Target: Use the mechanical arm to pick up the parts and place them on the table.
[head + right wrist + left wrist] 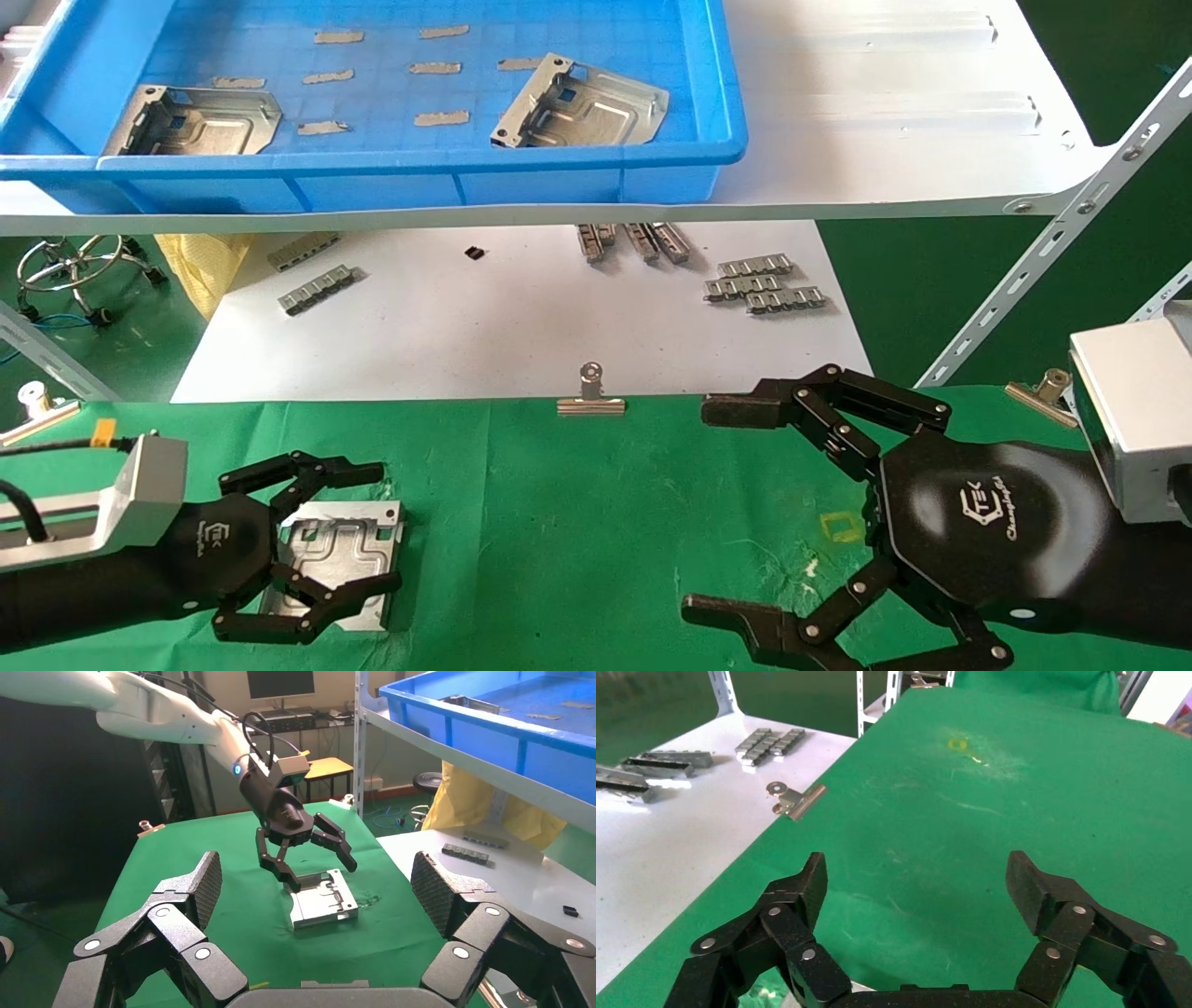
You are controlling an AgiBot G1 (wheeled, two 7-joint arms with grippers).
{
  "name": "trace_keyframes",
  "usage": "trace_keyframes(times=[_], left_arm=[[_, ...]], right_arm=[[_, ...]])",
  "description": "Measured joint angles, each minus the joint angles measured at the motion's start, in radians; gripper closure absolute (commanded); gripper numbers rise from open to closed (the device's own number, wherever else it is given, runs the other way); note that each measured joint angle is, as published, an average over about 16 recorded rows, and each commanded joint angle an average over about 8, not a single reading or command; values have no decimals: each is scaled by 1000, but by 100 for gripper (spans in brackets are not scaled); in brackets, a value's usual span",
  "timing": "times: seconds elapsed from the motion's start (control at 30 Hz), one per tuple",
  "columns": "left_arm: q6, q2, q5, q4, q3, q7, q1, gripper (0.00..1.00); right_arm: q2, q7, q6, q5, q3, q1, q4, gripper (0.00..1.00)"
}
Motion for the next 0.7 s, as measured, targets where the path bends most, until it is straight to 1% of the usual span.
trace_keyframes(times=[0.23, 0.7], left_arm=[[-8, -7, 18, -68, -53, -49, 14, 0], [-31, -29, 53, -259, -199, -188, 65, 0]], right_arm=[[0, 0, 0, 0, 0, 0, 0, 0], [0, 0, 0, 0, 0, 0, 0, 0]])
